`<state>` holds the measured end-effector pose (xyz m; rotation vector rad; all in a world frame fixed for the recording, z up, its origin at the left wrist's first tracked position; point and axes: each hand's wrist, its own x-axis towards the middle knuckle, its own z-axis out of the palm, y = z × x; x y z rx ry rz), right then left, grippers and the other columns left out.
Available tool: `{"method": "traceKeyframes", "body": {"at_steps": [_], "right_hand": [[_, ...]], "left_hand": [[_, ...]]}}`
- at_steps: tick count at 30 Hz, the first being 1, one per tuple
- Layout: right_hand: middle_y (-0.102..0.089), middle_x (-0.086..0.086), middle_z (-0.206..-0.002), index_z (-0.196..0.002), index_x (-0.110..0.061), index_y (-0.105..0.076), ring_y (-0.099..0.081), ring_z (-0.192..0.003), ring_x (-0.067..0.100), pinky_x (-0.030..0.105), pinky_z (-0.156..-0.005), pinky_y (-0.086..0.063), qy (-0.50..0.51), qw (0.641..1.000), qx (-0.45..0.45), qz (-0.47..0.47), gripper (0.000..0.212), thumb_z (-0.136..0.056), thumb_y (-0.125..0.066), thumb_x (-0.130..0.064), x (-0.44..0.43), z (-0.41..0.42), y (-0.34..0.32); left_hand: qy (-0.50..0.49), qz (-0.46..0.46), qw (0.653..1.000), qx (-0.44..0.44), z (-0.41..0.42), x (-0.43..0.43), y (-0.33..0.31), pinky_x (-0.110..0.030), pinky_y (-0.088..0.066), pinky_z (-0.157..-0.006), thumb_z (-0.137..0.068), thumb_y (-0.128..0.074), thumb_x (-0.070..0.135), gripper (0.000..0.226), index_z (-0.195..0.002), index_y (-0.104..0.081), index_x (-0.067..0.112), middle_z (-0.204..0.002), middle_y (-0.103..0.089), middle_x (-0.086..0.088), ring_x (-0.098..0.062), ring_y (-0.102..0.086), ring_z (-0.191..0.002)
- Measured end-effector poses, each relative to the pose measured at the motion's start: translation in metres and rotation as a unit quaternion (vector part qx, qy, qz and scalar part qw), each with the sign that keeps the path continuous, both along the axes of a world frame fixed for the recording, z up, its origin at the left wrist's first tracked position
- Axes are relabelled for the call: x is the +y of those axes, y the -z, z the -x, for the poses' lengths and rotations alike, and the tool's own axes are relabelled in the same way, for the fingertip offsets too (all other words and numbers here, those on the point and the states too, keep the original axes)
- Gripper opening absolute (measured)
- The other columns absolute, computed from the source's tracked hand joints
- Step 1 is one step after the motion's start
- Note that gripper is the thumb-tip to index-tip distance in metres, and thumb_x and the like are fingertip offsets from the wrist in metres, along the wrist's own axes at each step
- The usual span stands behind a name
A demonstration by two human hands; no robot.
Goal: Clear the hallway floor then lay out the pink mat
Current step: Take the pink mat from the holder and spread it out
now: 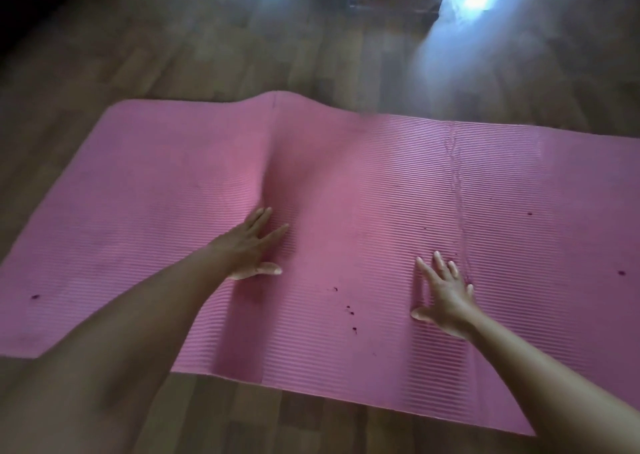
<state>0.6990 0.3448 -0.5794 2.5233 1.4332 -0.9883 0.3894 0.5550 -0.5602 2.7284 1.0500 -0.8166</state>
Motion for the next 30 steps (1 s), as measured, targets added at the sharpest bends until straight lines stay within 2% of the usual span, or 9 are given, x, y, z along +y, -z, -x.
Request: {"method": "traceKeyframes", "body": {"at_steps": [3,8,13,15,18,20,22,24,30], "right_hand": [[0.017,-0.005,-0.158,-0.149,-0.037,-0.006,0.012,-0.146,0.022,0.058,-0.113,-0.007,0.003,1.0,0.001,0.001,0.104,-0.073,-0.077,-0.034,0.001,0.001,0.0],[0.016,-0.005,-0.158,-0.149,-0.036,-0.007,0.01,-0.146,0.022,0.057,-0.113,-0.009,0.008,1.0,-0.008,0.013,0.104,-0.072,-0.077,-0.034,0.002,0.002,-0.003],[0.011,0.005,-0.159,-0.15,-0.025,-0.007,0.004,-0.146,0.029,0.046,-0.118,-0.009,-0.006,0.998,-0.061,0.029,0.097,-0.077,-0.07,-0.028,0.019,0.015,-0.012],[0.01,0.006,-0.159,-0.15,-0.023,-0.009,0.005,-0.146,0.03,0.048,-0.119,-0.007,-0.001,0.998,-0.054,-0.02,0.086,-0.083,-0.063,-0.029,0.033,0.03,-0.018],[0.024,-0.001,-0.156,-0.149,-0.035,0.003,0.016,-0.144,0.029,0.059,-0.114,-0.001,-0.039,0.998,-0.019,-0.05,0.098,-0.081,-0.067,-0.04,0.053,0.06,-0.022],[0.033,-0.006,-0.151,-0.145,-0.043,0.011,0.023,-0.142,0.029,0.068,-0.107,0.001,-0.071,0.997,-0.007,-0.034,0.105,-0.076,-0.067,-0.052,0.063,0.078,-0.018],[0.038,-0.008,-0.148,-0.142,-0.048,0.015,0.028,-0.14,0.029,0.073,-0.103,0.001,-0.075,0.997,0.003,-0.013,0.108,-0.072,-0.066,-0.06,0.072,0.087,-0.01],[0.04,-0.008,-0.147,-0.141,-0.05,0.017,0.031,-0.138,0.03,0.076,-0.1,0.003,-0.079,0.997,0.006,0.011,0.108,-0.07,-0.064,-0.066,0.077,0.091,-0.004],[0.043,-0.008,-0.145,-0.139,-0.052,0.019,0.038,-0.134,0.03,0.078,-0.096,0.008,-0.088,0.996,-0.002,0.031,0.108,-0.069,-0.061,-0.069,0.079,0.091,0.012]], "left_hand": [[-0.033,0.0,0.999,0.031,0.019,0.0,0.01,-0.034,0.01,-0.114,-0.086,-0.031,0.07,0.089,-0.148,0.013,0.024,-0.154,0.02,-0.022,-0.028,0.021,-0.143],[-0.154,0.051,0.987,-0.005,0.017,-0.003,0.025,-0.05,-0.003,-0.117,-0.079,-0.036,0.076,0.093,-0.145,0.017,0.038,-0.156,0.021,-0.011,-0.022,0.02,-0.144],[-0.168,0.059,0.983,-0.035,0.017,-0.005,0.027,-0.056,-0.007,-0.115,-0.073,-0.046,0.077,0.103,-0.145,0.017,0.038,-0.156,0.02,-0.011,-0.022,0.019,-0.144],[-0.163,0.039,0.984,-0.057,0.014,-0.004,0.025,-0.054,-0.011,-0.114,-0.073,-0.049,0.075,0.103,-0.147,0.011,0.037,-0.158,0.008,-0.013,-0.025,0.009,-0.146],[-0.166,-0.034,0.979,-0.11,0.007,0.003,0.017,-0.052,-0.023,-0.112,-0.076,-0.053,0.069,0.095,-0.148,-0.005,0.031,-0.156,-0.014,-0.014,-0.031,-0.015,-0.143],[-0.181,-0.048,0.974,-0.124,0.0,0.012,0.015,-0.057,-0.016,-0.112,-0.078,-0.053,0.067,0.094,-0.149,-0.003,0.03,-0.158,-0.005,-0.01,-0.031,-0.009,-0.144],[-0.192,-0.02,0.973,-0.124,-0.01,0.021,0.014,-0.061,-0.004,-0.111,-0.077,-0.051,0.07,0.099,-0.148,0.007,0.034,-0.157,0.018,-0.001,-0.027,0.014,-0.145],[-0.202,0.006,0.972,-0.123,-0.019,0.03,0.016,-0.065,0.002,-0.108,-0.074,-0.049,0.074,0.102,-0.146,0.014,0.038,-0.153,0.03,0.004,-0.025,0.027,-0.14],[-0.247,0.053,0.965,-0.074,-0.03,0.046,0.03,-0.076,-0.002,-0.102,-0.064,-0.041,0.087,0.107,-0.143,0.016,0.044,-0.153,0.029,0.009,-0.025,0.024,-0.142]]}}
